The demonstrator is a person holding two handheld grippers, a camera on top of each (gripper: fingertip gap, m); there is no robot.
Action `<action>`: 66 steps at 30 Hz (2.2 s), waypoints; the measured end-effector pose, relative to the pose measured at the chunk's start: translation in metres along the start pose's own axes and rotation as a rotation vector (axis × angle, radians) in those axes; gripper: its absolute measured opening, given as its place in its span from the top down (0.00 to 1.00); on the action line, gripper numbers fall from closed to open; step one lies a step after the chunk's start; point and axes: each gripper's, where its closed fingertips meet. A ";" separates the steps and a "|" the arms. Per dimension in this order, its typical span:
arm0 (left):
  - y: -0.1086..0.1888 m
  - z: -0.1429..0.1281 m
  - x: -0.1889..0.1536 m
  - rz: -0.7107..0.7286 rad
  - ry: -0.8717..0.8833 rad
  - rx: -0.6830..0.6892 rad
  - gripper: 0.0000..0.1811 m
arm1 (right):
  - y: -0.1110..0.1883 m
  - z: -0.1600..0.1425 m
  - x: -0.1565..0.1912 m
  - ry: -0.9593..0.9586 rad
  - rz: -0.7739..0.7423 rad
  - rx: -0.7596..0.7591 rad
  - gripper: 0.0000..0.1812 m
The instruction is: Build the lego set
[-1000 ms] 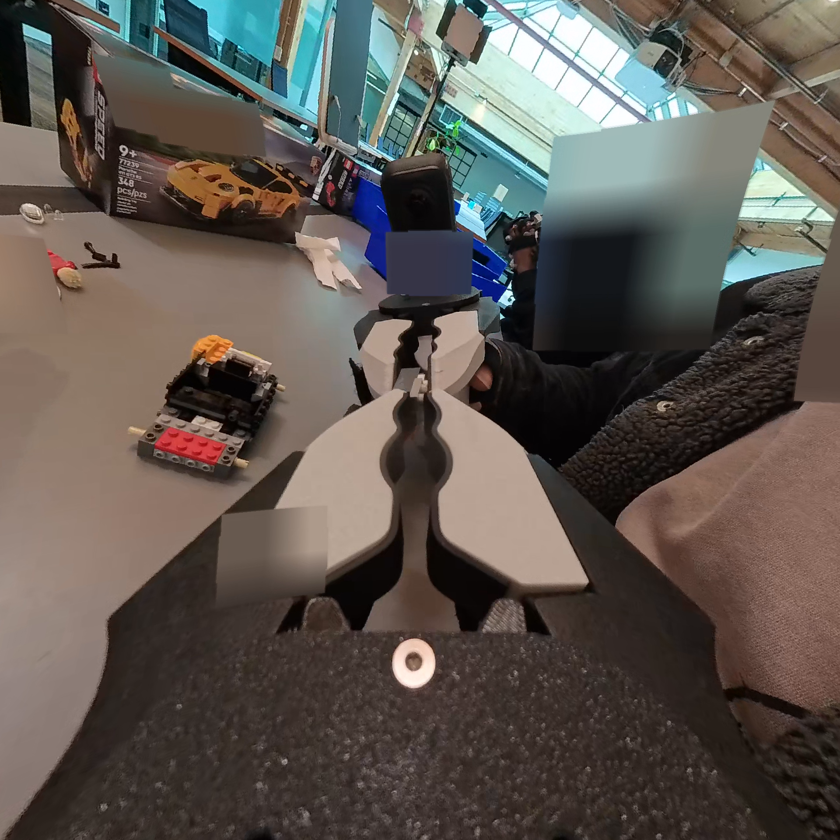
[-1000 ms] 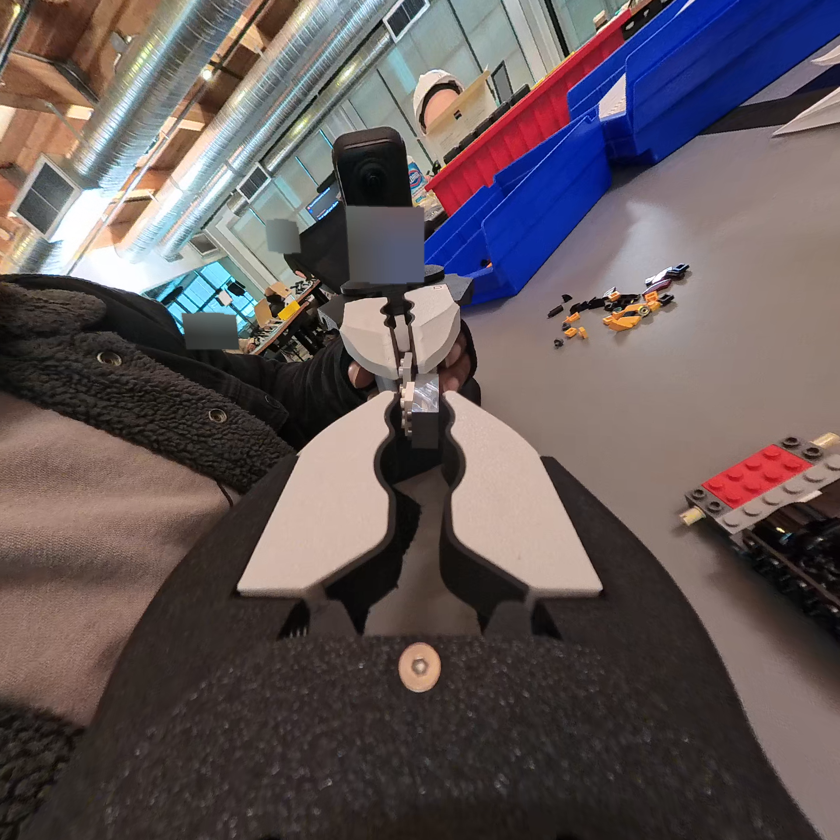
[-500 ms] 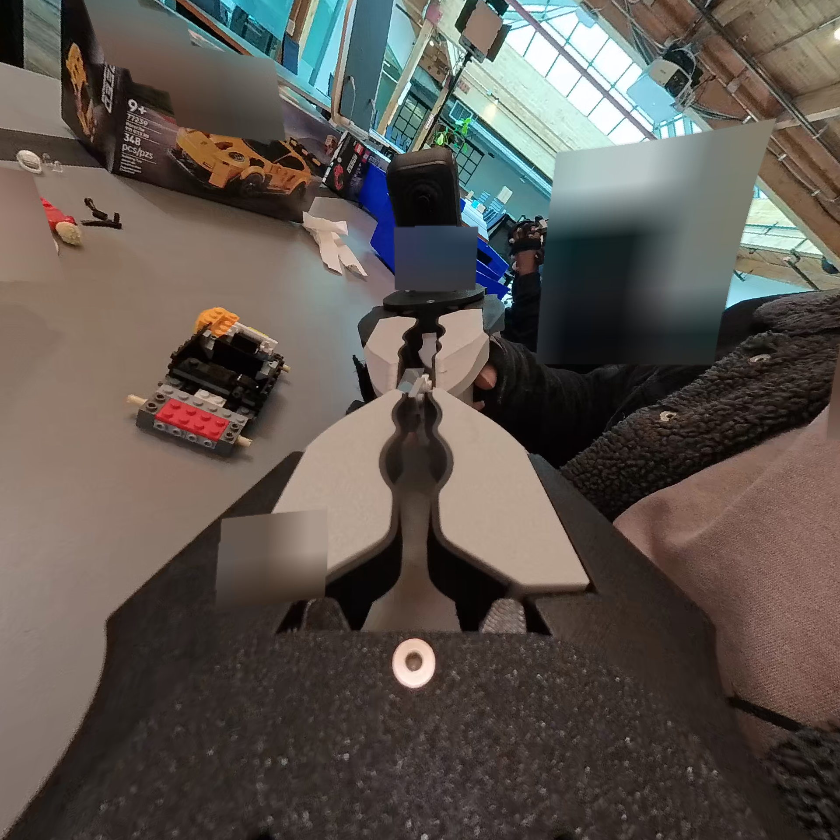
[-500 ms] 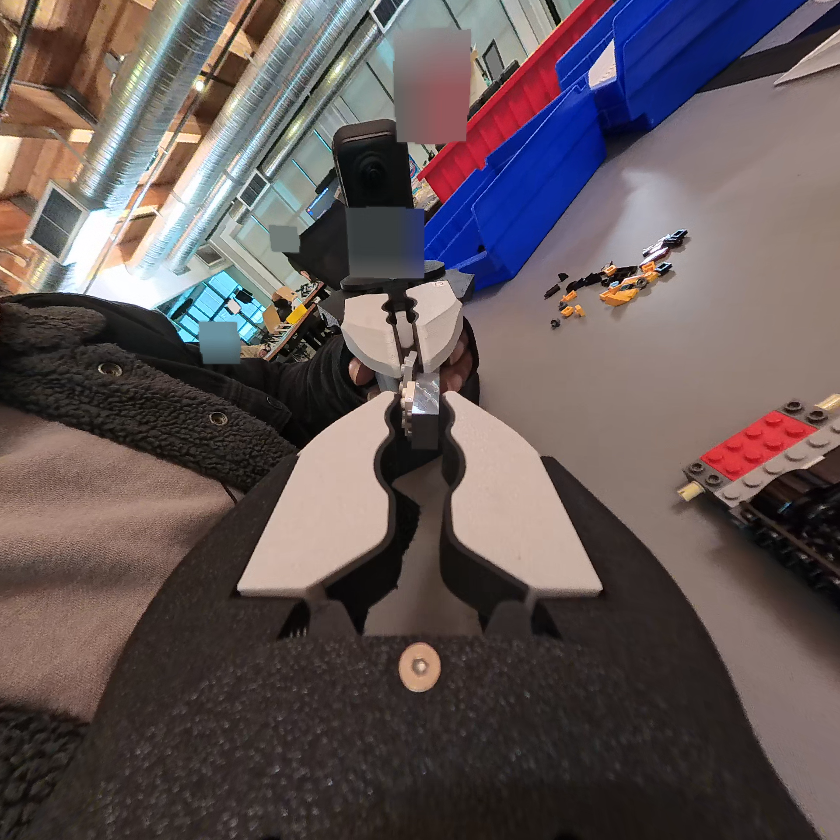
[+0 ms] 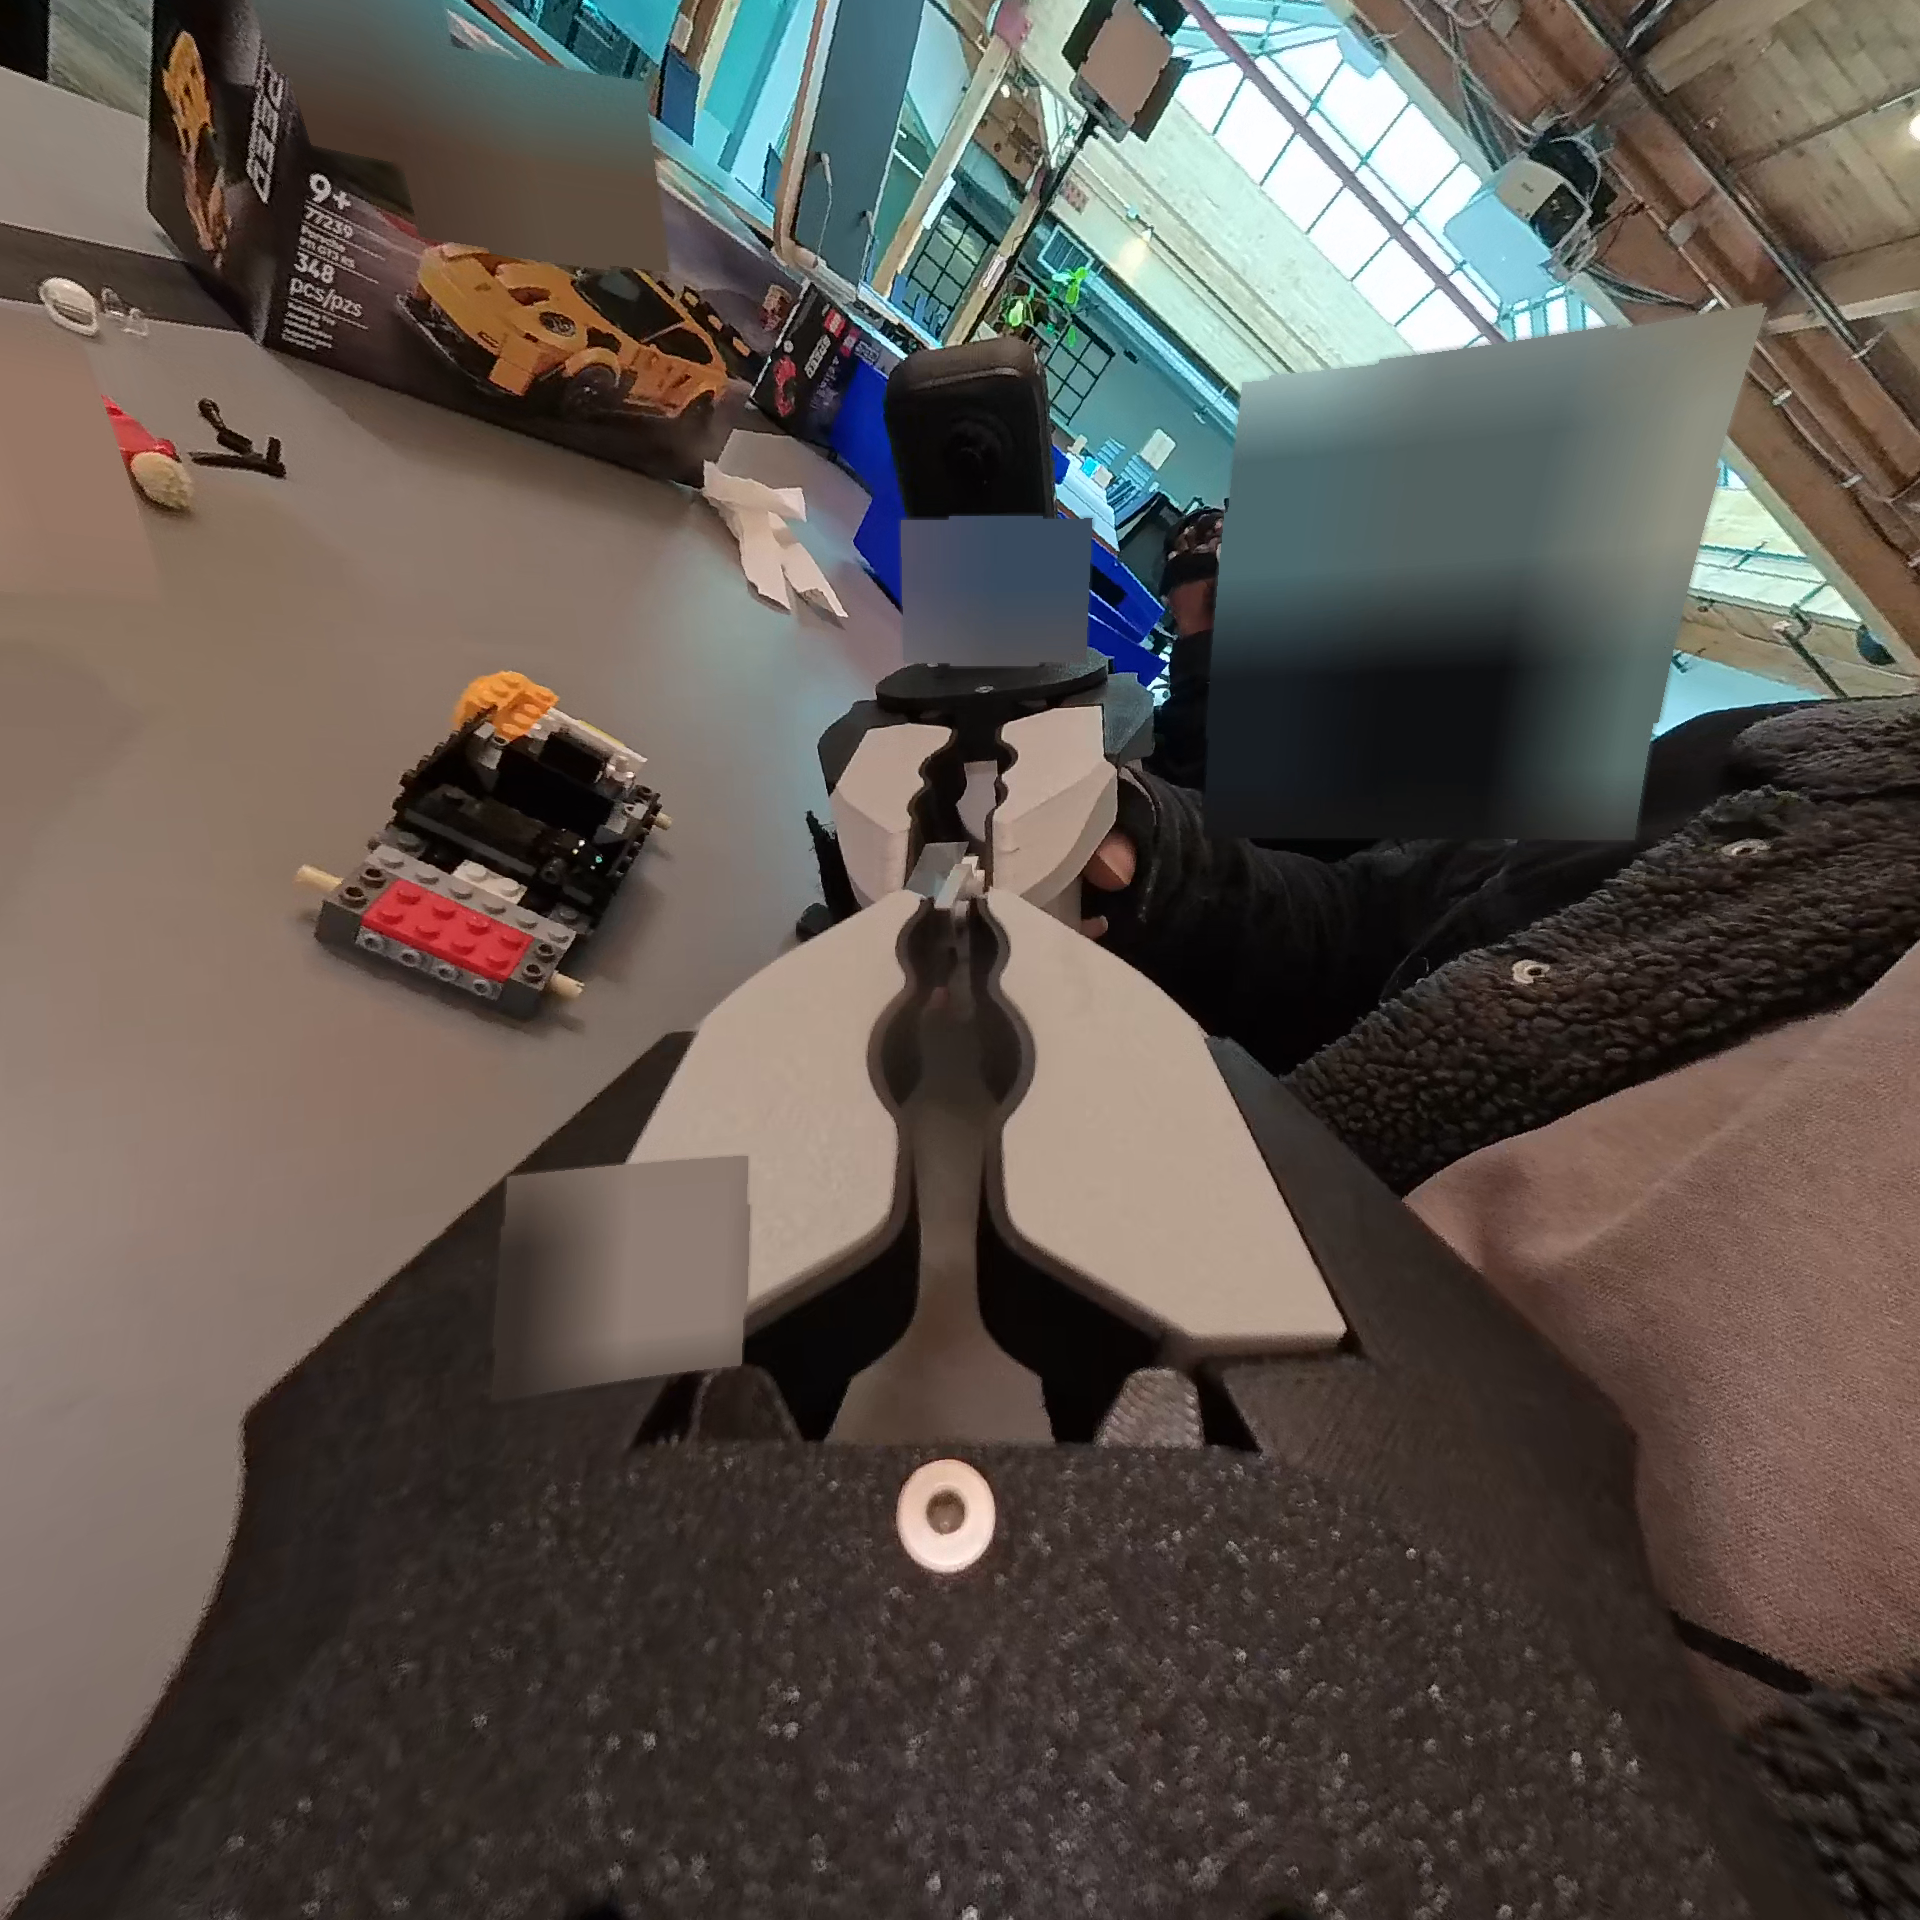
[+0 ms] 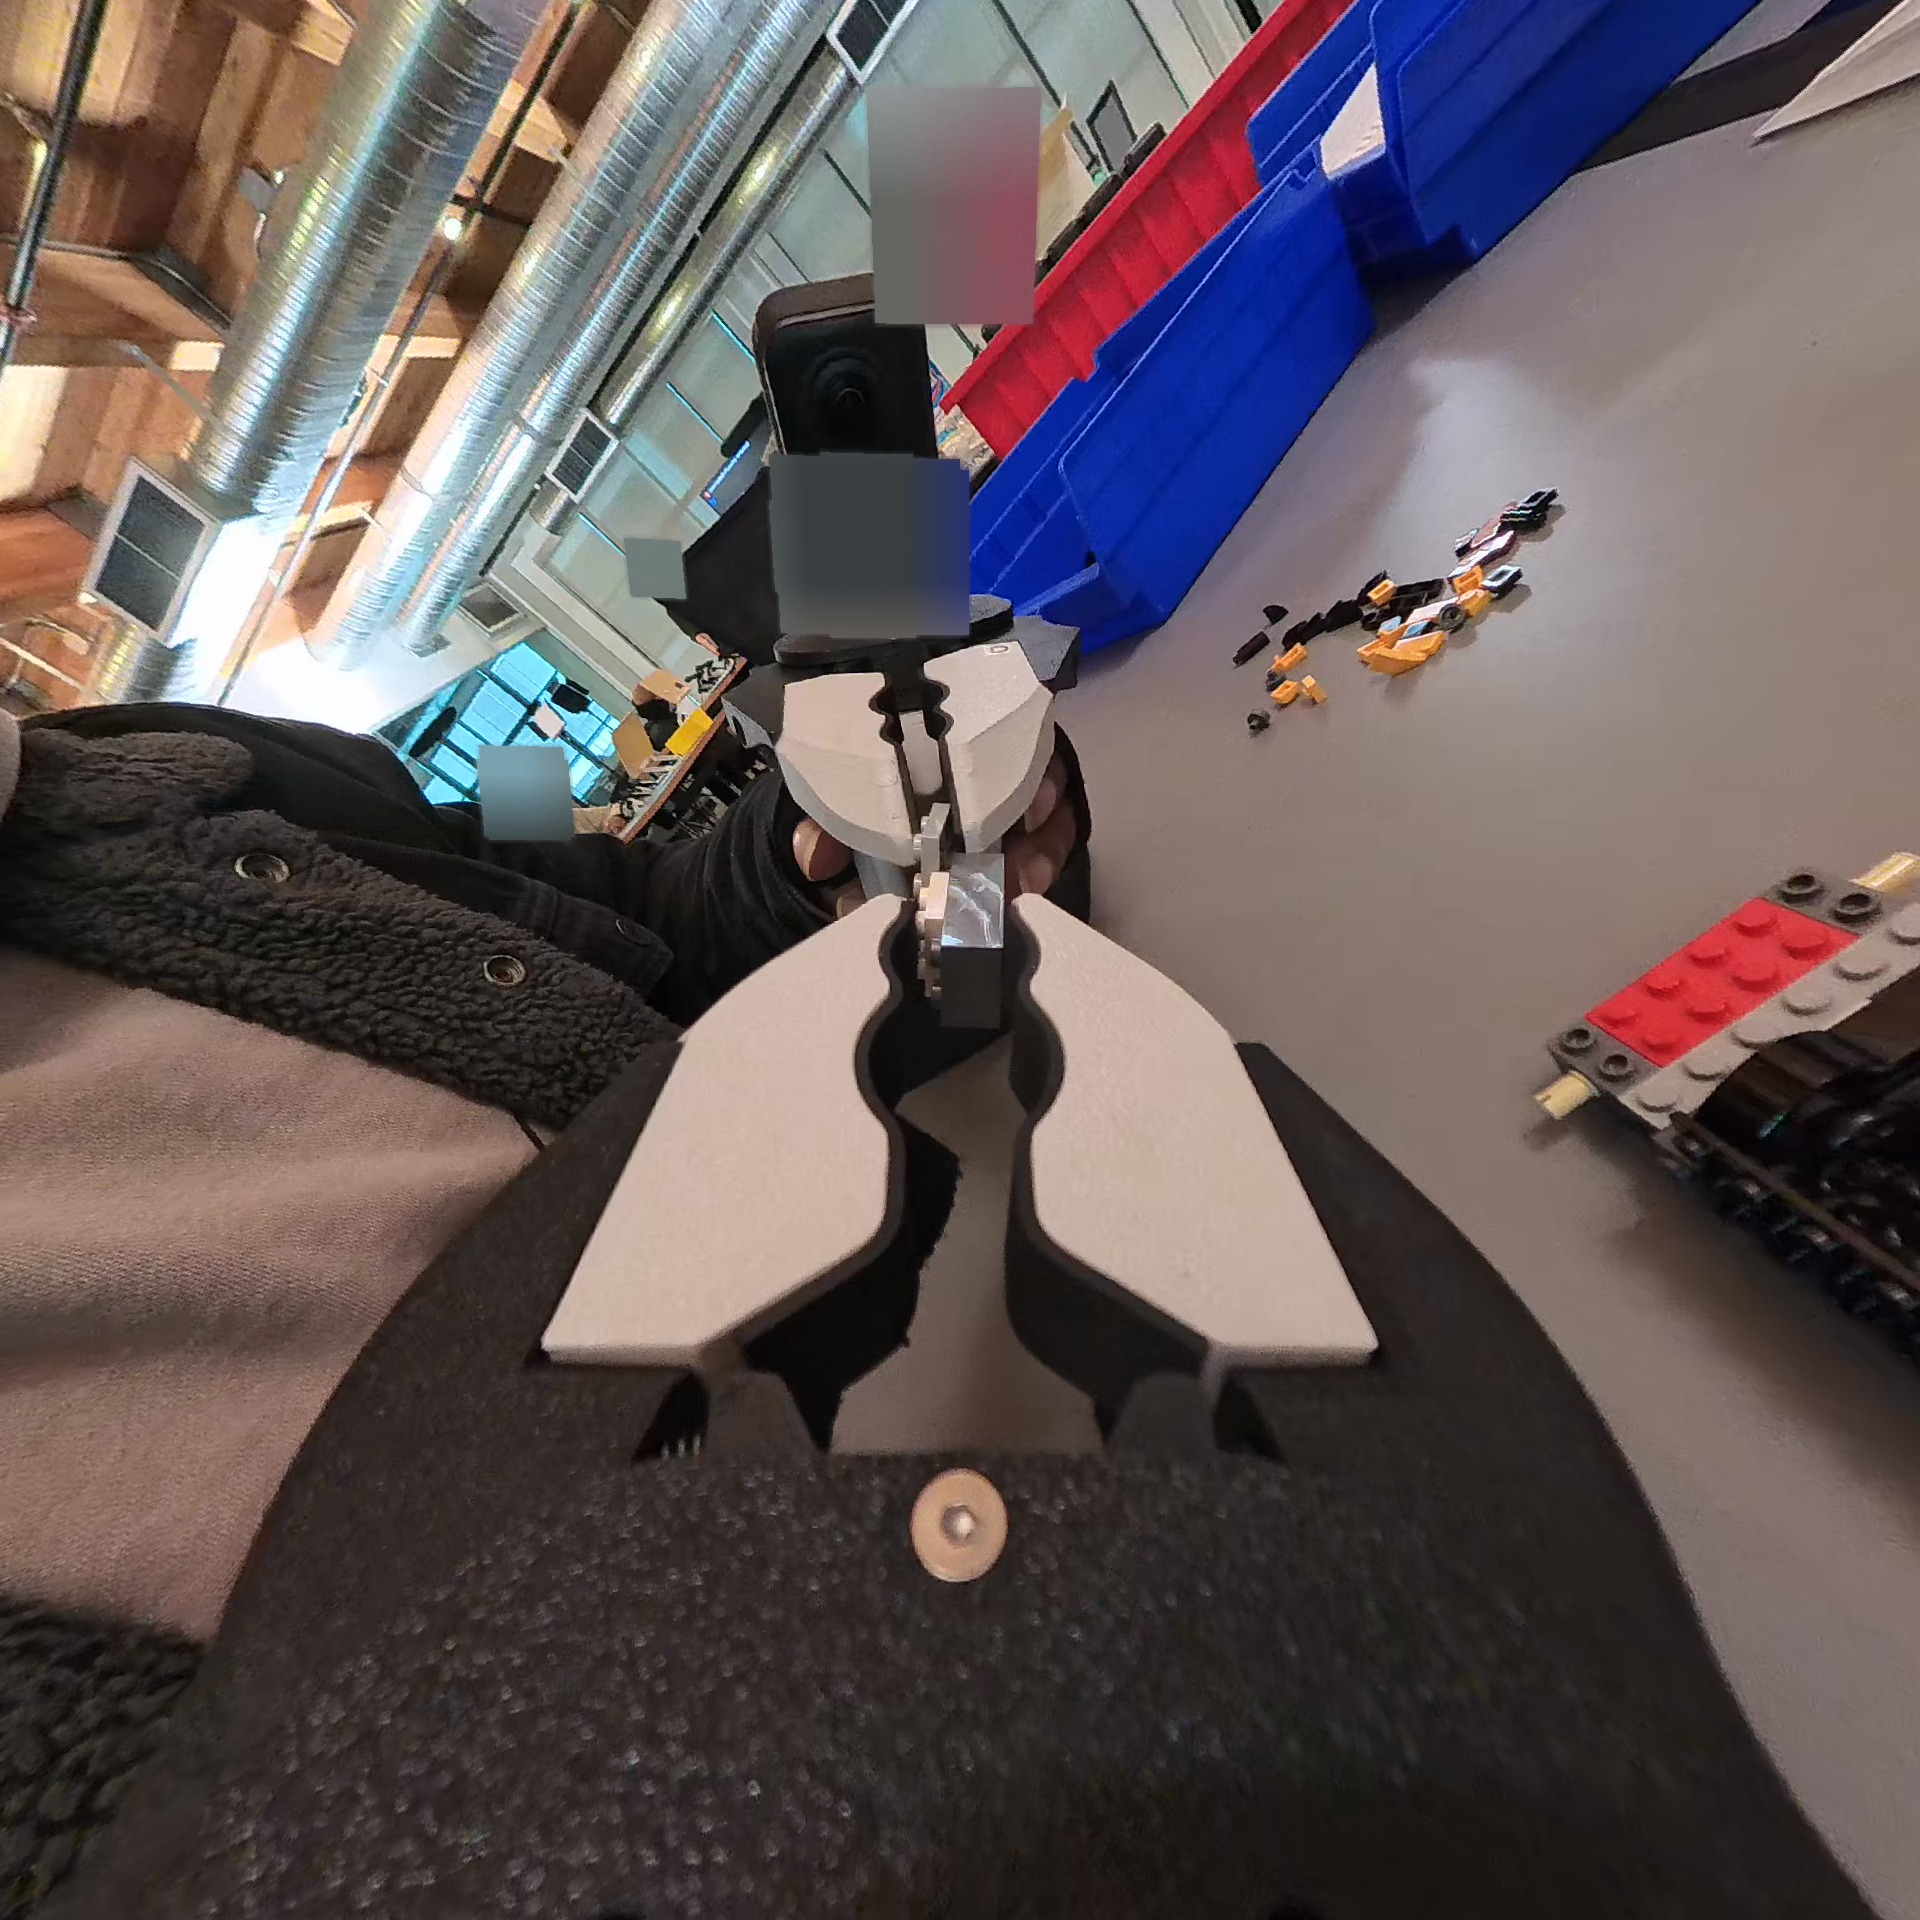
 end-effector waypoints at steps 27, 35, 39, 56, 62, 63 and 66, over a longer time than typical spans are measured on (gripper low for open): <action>0.001 0.006 0.016 0.004 0.138 -0.033 0.97 | 0.001 -0.005 -0.012 -0.115 -0.006 -0.005 0.92; -0.003 0.000 0.016 0.016 0.131 0.001 0.97 | 0.001 -0.005 -0.013 -0.174 0.011 -0.012 0.92; -0.004 0.000 0.018 0.053 0.095 0.004 0.96 | 0.001 -0.005 -0.014 -0.225 0.024 -0.028 0.92; -0.010 0.013 0.019 0.190 -0.032 0.004 0.90 | 0.003 0.007 -0.014 -0.424 0.120 -0.160 0.92; -0.012 0.018 0.018 0.207 -0.065 -0.006 0.85 | 0.006 0.013 -0.012 -0.403 0.131 -0.196 0.92; -0.012 0.018 0.018 0.207 -0.061 -0.006 0.85 | 0.006 0.013 -0.012 -0.393 0.127 -0.196 0.92; -0.013 0.014 0.018 0.190 -0.024 0.021 0.83 | 0.006 0.014 -0.010 -0.354 0.117 -0.191 0.92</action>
Point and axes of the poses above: each gripper's, where its closed fingertips meet, y back along the fingers, z out of its top, x = y × z across the jaws, and after that the axes turned 8 degrees about y, right-handed
